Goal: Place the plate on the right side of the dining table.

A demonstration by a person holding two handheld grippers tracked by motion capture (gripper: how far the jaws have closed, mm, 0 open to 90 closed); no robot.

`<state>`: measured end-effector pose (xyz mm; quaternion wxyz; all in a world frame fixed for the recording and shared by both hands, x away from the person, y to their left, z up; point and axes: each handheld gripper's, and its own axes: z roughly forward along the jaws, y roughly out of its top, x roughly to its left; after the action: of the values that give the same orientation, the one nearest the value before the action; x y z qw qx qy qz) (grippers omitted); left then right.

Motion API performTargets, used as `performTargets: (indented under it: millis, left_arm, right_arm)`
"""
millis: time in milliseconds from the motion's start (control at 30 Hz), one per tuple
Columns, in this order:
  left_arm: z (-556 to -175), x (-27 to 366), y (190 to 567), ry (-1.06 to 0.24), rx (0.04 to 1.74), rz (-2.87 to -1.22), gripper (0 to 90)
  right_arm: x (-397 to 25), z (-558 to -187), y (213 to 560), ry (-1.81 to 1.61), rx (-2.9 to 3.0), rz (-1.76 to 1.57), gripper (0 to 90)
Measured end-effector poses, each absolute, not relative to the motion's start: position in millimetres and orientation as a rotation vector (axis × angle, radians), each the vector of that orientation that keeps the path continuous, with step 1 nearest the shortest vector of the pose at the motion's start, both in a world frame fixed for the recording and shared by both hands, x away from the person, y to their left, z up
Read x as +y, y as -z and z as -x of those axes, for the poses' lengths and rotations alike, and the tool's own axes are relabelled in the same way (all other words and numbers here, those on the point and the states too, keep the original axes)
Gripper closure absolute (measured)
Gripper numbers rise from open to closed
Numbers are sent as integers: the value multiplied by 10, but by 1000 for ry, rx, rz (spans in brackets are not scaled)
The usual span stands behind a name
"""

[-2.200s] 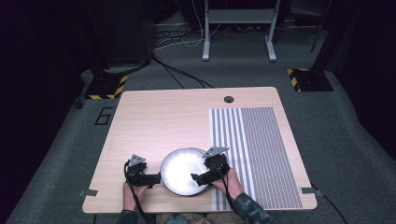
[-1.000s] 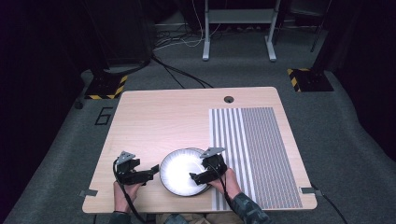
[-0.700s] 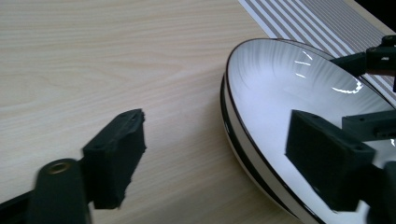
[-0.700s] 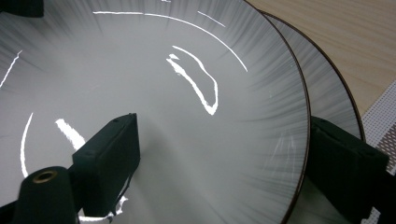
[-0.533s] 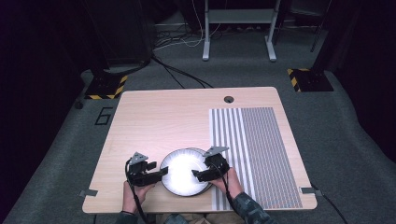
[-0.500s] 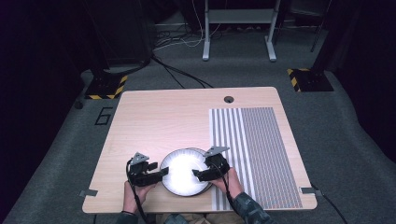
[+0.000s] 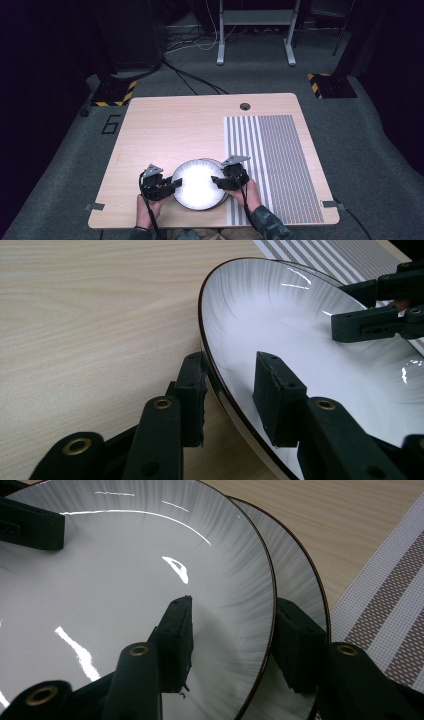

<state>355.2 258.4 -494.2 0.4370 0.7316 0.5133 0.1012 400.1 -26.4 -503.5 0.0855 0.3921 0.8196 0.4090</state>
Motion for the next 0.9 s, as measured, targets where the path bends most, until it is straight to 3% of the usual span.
performTargets:
  millis: [467, 900]
  left_arm:
    - [-3546, 2600, 5012, -214, 1318, -1714, 712]
    - [-3529, 2511, 4987, -306, 1347, -1732, 758]
  right_arm:
    - [-352, -4063, 5045, -1286, 2419, -1306, 700]
    - [-406, -4053, 5034, -1325, 2361, -1400, 766]
